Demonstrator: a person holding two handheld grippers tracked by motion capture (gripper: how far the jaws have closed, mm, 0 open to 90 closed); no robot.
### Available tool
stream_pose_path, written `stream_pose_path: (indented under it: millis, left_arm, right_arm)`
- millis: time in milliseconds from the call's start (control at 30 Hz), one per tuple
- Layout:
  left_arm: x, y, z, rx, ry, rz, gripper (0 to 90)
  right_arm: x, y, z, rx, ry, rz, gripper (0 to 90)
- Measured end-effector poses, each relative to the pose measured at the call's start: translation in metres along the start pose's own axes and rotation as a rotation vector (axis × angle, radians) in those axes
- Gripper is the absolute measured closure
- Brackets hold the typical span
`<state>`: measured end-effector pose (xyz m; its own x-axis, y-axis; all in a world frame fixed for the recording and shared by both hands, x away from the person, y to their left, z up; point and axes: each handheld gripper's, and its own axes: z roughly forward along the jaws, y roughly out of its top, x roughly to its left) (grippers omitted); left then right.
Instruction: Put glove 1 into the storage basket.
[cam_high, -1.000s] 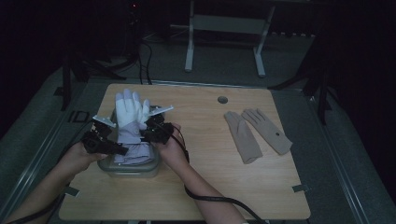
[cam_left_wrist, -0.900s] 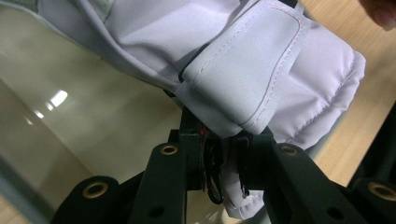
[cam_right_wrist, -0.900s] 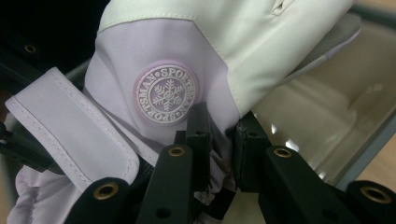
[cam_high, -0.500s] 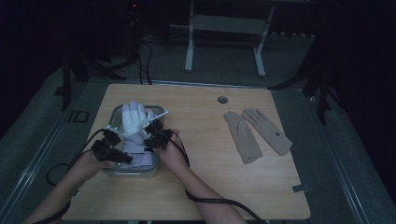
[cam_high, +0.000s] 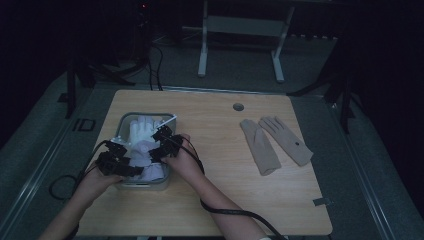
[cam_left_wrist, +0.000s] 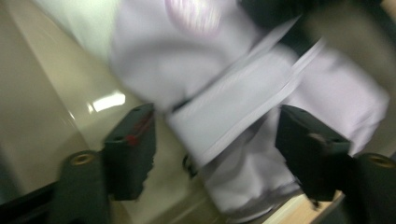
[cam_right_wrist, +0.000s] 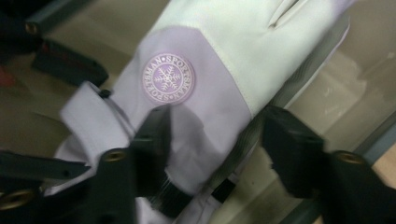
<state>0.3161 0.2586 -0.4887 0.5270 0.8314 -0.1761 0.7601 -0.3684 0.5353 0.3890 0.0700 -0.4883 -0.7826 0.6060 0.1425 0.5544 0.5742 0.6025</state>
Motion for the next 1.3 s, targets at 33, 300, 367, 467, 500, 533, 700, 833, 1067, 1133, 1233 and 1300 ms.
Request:
stream_pose_path:
  millis: [33,300,367,467,500,533,700,833,1067,1133,1233,1300]
  left_arm:
    - [-0.001,0.001,-0.006,-0.037,-0.020,-0.004,25.9]
    - [-0.023,0.011,-0.019,-0.228,-0.037,0.010,16.2]
    - [-0.030,0.013,-0.017,-0.251,-0.047,0.023,16.2]
    - [-0.042,0.016,-0.012,-0.286,-0.048,0.053,16.2]
    - [-0.045,0.017,-0.011,-0.289,-0.051,0.059,16.1]
    - [-0.050,0.019,-0.008,-0.301,-0.067,0.065,16.2]
    - [-0.065,0.024,-0.003,-0.323,-0.101,0.090,16.2]
    - [-0.088,0.032,0.006,-0.339,-0.120,0.129,16.2]
    - [-0.117,0.041,0.020,-0.368,-0.161,0.163,16.2]
    - [-0.124,0.043,0.024,-0.364,-0.175,0.175,16.1]
    - [-0.135,0.045,0.029,-0.361,-0.192,0.191,15.0]
    - [-0.141,0.046,0.032,-0.367,-0.198,0.202,14.5]
  right_arm:
    - [0.000,0.000,-0.003,-0.017,0.003,-0.006,38.8]
    - [-0.002,0.001,-0.035,-0.112,0.051,-0.058,20.4]
    - [-0.006,0.000,-0.042,-0.114,0.040,-0.064,19.6]
    - [-0.014,-0.004,-0.052,-0.111,0.037,-0.074,16.5]
    - [-0.016,-0.005,-0.055,-0.115,0.030,-0.070,16.5]
    - [-0.018,-0.007,-0.058,-0.115,0.027,-0.071,16.5]
    - [-0.030,-0.015,-0.071,-0.116,0.002,-0.068,16.5]
    - [-0.050,-0.030,-0.092,-0.137,-0.026,-0.052,16.5]
    - [-0.070,-0.054,-0.115,-0.150,-0.050,-0.032,16.5]
    - [-0.075,-0.060,-0.120,-0.154,-0.056,-0.029,16.5]
    - [-0.081,-0.070,-0.128,-0.162,-0.055,-0.021,16.5]
    - [-0.084,-0.076,-0.133,-0.166,-0.058,-0.023,16.3]
